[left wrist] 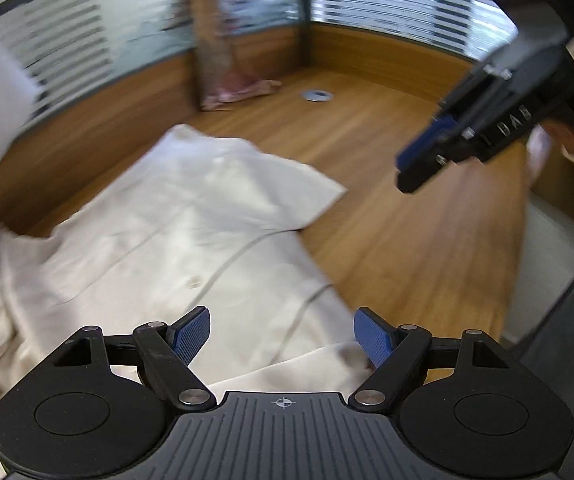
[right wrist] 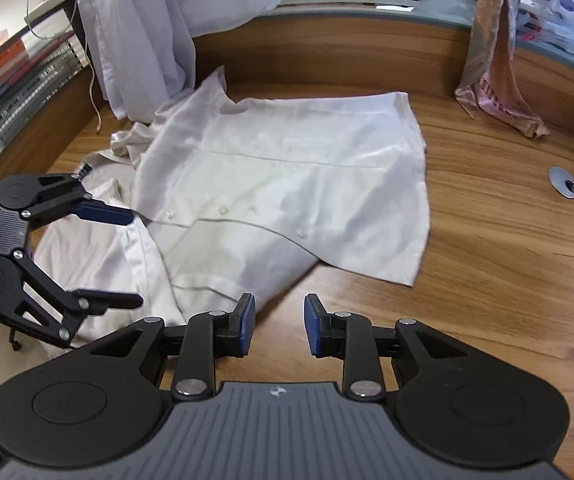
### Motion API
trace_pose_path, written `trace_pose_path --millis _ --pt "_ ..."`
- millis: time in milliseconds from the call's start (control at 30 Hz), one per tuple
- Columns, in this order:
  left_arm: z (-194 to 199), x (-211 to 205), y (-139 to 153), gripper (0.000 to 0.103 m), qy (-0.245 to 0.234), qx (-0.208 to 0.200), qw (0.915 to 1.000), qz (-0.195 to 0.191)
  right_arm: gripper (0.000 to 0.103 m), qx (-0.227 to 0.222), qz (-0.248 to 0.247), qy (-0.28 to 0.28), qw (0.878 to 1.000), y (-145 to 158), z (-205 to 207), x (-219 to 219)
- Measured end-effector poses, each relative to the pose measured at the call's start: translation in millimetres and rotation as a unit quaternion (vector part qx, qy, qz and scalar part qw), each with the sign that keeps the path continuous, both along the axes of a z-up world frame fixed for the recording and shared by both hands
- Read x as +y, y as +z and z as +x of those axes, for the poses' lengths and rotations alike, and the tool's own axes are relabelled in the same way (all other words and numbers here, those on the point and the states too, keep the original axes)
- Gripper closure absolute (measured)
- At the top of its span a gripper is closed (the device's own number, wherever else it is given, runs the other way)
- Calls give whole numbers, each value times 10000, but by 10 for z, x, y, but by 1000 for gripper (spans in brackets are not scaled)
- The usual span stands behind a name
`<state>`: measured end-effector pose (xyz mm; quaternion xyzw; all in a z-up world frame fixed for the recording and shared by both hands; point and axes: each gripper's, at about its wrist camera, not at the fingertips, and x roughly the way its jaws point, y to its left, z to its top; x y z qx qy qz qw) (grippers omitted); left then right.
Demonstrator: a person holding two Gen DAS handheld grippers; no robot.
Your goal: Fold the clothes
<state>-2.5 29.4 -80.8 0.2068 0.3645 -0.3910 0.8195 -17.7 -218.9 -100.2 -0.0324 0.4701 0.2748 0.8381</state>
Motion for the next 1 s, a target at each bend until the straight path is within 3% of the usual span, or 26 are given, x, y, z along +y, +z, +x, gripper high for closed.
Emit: trace_pose_path --millis 167,300,400,467,500,600,700,800,900,1000 --pt "-119 -216 -223 28 -554 47 9982 210 72 -26 -37 -162 9999 -75 -75 -133" --pt "-160 -255 -319 34 -729 197 9960 474 72 48 -23 -294 9996 -88 -147 -161" --pt "-167 -279 -395 50 -827 244 9935 745 72 89 11 -369 9993 -79 -227 -152" --pt "-164 -281 -413 86 -849 171 9928 823 71 102 15 -407 9991 -77 -284 -139" --pt "-166 -270 -401 94 -854 116 9930 811 71 108 18 -426 9990 -76 -313 -133" --pt "-151 -148 -269 99 -680 -131 9963 516 70 39 40 -499 9987 -95 -388 -122" --pt "40 114 -77 99 47 -66 10000 -28 70 -41 28 -552 9985 -151 -437 -114" --pt "326 445 89 99 1074 125 9924 -586 70 -21 38 -575 9983 -212 -436 -95" --pt "659 850 152 99 2398 257 9666 -869 70 37 78 -548 9985 -235 -390 -65" --pt "902 1177 110 99 3351 219 9391 -727 70 112 72 -496 9987 -232 -268 -28"
